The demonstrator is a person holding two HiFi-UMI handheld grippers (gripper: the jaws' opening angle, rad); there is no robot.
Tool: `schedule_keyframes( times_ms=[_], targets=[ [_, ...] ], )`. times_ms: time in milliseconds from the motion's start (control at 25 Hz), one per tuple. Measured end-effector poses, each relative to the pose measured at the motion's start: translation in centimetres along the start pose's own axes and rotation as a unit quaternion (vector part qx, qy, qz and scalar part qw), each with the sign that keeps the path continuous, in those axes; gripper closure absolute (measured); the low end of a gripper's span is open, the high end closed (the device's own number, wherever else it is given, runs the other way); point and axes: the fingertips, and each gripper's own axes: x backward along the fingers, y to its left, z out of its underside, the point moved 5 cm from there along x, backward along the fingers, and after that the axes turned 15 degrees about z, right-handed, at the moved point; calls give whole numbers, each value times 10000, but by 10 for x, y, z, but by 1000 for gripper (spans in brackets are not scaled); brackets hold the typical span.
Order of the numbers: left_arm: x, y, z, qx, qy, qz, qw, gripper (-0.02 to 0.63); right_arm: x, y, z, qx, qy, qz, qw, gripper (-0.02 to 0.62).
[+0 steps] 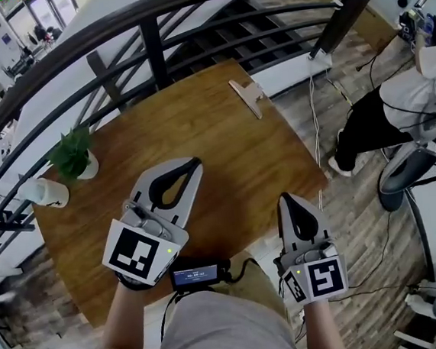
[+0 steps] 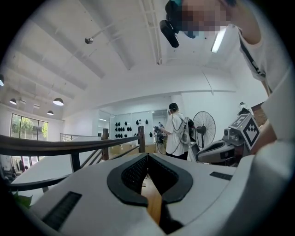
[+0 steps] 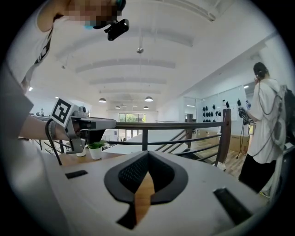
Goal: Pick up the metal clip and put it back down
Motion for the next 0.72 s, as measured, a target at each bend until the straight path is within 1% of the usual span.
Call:
schedule_keyframes(
  times_ms=[720],
  targets=[
    [3,-8,-2,75,-46,61,9999,600,5,7,-4,90,24,-46,9999,594]
  ],
)
